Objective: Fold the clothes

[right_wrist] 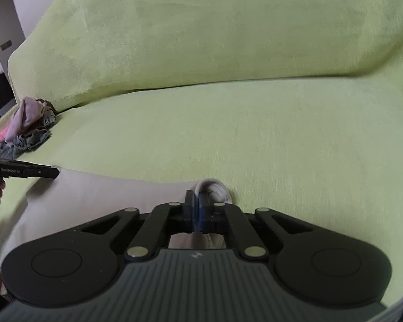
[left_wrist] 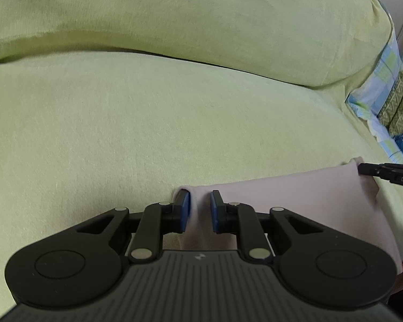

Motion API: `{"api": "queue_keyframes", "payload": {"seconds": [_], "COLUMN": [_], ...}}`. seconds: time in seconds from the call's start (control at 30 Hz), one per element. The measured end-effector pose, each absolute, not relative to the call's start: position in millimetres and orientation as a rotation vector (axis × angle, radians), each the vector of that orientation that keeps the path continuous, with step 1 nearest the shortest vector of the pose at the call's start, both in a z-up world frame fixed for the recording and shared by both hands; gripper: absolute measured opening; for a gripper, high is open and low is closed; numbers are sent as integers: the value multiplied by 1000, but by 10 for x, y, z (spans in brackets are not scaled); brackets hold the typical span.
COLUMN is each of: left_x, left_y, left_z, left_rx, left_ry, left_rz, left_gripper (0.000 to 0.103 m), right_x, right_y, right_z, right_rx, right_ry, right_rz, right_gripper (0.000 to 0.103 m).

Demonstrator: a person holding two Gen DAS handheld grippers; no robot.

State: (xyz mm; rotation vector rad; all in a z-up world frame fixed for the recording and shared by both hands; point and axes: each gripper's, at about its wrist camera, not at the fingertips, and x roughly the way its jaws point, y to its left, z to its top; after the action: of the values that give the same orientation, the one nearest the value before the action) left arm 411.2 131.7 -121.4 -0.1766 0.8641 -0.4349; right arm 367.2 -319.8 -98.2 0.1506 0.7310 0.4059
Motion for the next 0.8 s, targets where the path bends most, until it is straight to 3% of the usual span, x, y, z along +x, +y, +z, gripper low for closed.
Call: {"api": "queue_keyframes", "payload": {"seconds": [0.13,0.37,0.63,0.73,0.77,0.8], "left_x": [4193,4159,4159,4175,4179,4172], "left_y": [1424,1308,1474,1479,1476,1455], "left_z": [-1249,-1248,-1310,-1341,-1344,-1333], "left_rx": [-274,-218,-392,-409,-402,-378], "left_ry": [869,818,783,793,800,809], "left_rz": [-425,-395,-383,-373,-369,-362], "left_gripper": [6,6,6,6,6,6], "right_x": [3679,3711,3631,3605,3581,3526], "right_y": [-3208,-3202,-3253,-3230,-3210,-3187], "right_z": [-952,-962,-1071,-1099,-1078,-1033], "right_rx": [191,255,279,267,251,222], "right_ry": [706,675,689,704,708,695], "right_rz": [387,339,289,286,288,270], "right_gripper": [1,1,2,14,31,40]}}
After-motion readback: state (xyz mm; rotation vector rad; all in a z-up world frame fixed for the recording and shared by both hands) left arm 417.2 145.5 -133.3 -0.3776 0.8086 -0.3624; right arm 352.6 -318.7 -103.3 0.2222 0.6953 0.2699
